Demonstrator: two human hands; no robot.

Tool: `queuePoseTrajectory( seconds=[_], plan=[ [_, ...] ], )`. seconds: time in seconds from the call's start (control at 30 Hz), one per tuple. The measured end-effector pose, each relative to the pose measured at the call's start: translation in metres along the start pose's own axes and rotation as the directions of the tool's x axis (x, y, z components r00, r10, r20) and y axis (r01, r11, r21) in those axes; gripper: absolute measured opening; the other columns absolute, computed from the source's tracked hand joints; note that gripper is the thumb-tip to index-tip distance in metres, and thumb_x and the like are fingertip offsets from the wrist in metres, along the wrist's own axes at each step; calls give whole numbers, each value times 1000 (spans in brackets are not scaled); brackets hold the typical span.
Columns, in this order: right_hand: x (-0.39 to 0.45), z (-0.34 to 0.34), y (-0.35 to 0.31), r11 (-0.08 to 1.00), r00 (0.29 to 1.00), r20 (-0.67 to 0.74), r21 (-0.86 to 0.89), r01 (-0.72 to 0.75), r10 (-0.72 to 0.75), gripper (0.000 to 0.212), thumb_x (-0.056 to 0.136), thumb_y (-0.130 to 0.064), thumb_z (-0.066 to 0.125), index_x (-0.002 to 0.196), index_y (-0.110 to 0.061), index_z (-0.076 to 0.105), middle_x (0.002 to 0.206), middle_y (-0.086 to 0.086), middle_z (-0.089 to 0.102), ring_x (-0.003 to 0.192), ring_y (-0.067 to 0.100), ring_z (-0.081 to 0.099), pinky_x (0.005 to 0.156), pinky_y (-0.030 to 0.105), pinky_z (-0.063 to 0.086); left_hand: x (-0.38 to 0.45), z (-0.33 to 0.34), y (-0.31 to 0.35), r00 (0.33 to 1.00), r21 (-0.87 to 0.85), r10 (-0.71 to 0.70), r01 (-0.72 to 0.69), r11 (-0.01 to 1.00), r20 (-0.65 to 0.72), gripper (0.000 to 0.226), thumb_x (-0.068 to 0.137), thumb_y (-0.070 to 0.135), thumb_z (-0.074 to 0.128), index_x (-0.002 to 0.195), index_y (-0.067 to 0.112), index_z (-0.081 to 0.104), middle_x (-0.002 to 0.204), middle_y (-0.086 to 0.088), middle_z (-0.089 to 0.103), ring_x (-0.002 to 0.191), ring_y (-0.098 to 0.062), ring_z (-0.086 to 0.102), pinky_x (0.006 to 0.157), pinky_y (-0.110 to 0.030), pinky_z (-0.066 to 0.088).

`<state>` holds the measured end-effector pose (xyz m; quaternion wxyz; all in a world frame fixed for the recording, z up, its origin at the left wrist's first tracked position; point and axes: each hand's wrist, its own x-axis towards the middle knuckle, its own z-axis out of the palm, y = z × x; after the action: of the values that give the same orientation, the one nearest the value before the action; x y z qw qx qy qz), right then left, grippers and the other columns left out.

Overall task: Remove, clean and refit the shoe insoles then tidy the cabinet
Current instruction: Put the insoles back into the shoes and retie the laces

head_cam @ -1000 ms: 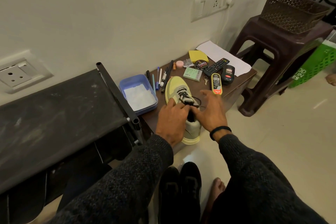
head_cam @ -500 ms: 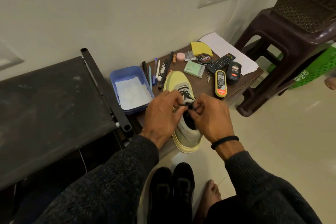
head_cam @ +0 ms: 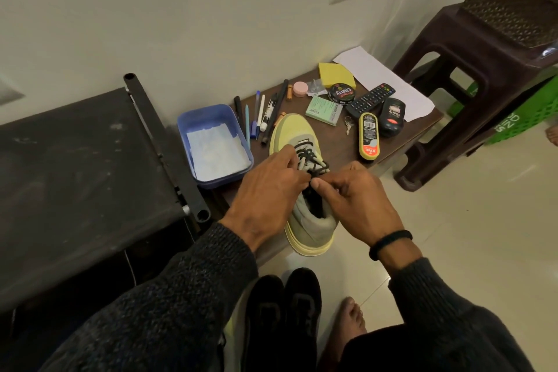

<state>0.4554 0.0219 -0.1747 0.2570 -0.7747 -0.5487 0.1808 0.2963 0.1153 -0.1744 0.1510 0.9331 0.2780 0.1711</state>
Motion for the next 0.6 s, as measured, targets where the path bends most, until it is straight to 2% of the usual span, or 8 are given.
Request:
queuePoseTrajectory(
  seconds=[0.13,0.23,0.3,0.4,0.5,0.53,0.6],
  plan=[
    [9,9,-3,997,997,-72,-66,-38,34,15,91,-39,70,89,-28,80,88,-2,61,87,10,48,63,16,32,2,1,2,991,-69,-81,74,995,-111,16,92,34,71,104,25,77,103,5,60,92,-11,57,79,-26,52],
    [13,14,-11,989,984,-154,-106,-105,88,16,84,-34,79,74,-25,72,93,-3,49,81,12,47,60,22,40,2,3,1,964,-228,-210,170,959,-162,23,85,31,78,102,29,63,95,13,60,79,-2,54,71,-21,52],
    [14,15,-17,983,973,-203,-124,-139,112,20,82,-32,80,73,-22,65,97,-4,45,79,12,46,62,31,49,3,5,-1,944,-309,-305,256,916,-123,34,83,34,80,104,32,53,90,12,59,73,-2,55,66,-19,50],
    [20,13,-19,981,963,-249,-130,-142,106,33,80,-29,81,94,-21,53,107,-4,44,82,14,49,64,34,50,7,9,-4,912,-422,-405,344,839,-60,32,82,33,81,105,32,59,85,11,62,72,-4,60,69,-30,59],
    [32,7,-16,976,980,-181,-184,-115,81,70,75,-29,85,131,-30,42,127,1,48,104,22,55,72,37,52,7,11,-5,897,-442,-439,372,816,-56,28,80,32,82,103,31,67,83,13,64,70,-3,61,72,-32,61],
    [36,7,-16,969,987,-145,-222,-106,75,75,76,-28,84,137,-31,40,129,3,51,110,25,55,75,40,54,7,12,-5,896,-438,-440,376,817,-52,28,80,32,82,103,31,68,83,14,65,70,-2,62,72,-31,61],
    [45,11,-15,939,993,-104,-334,-82,50,67,79,-24,78,137,-29,44,124,6,58,112,30,56,75,45,55,8,12,-5,896,-422,-442,383,822,-48,28,80,34,82,104,32,68,83,15,65,71,-2,62,73,-29,61]
  ],
)
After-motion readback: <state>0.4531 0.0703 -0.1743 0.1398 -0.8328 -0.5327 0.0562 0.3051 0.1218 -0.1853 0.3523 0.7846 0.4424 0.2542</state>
